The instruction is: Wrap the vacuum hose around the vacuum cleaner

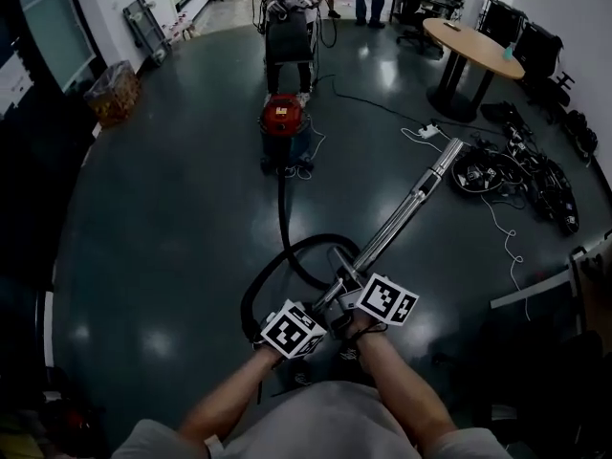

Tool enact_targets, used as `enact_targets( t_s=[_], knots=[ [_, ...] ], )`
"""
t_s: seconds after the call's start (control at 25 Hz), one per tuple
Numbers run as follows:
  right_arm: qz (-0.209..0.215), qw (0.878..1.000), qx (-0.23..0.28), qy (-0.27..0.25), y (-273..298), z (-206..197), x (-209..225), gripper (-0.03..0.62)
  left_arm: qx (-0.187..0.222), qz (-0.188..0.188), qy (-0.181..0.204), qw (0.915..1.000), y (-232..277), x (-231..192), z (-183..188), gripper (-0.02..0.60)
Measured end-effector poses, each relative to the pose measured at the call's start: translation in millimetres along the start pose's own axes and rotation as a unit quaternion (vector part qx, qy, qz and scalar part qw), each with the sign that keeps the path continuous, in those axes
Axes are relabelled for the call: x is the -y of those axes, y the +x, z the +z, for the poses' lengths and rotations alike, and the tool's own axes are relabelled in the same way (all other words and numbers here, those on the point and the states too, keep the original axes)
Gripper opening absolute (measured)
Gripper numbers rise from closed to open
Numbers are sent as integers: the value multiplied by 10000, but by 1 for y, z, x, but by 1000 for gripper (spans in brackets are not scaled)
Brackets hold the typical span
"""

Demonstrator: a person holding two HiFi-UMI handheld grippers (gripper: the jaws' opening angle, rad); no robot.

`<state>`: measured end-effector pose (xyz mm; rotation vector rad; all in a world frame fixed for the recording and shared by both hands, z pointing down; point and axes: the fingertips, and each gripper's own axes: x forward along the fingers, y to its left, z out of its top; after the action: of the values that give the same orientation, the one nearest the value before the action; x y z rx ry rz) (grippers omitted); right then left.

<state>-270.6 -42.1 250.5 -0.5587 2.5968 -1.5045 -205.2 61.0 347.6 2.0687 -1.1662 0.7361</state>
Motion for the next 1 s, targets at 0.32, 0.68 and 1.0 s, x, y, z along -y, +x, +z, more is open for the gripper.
enact_targets(
  t_s=[0.32, 0.68, 1.0],
  knots=[
    [358, 9979, -422, -327, 13, 30, 1, 48, 180, 409, -15, 9990, 21, -9, 33, 104],
    [430, 9927, -656, -913, 9, 89, 24, 44, 213, 676, 214, 9973, 33, -9, 67, 267],
    [396, 9783, -1242, -1608, 9, 109, 52, 44, -95, 954, 375, 9947, 18, -19, 75, 265]
  ],
)
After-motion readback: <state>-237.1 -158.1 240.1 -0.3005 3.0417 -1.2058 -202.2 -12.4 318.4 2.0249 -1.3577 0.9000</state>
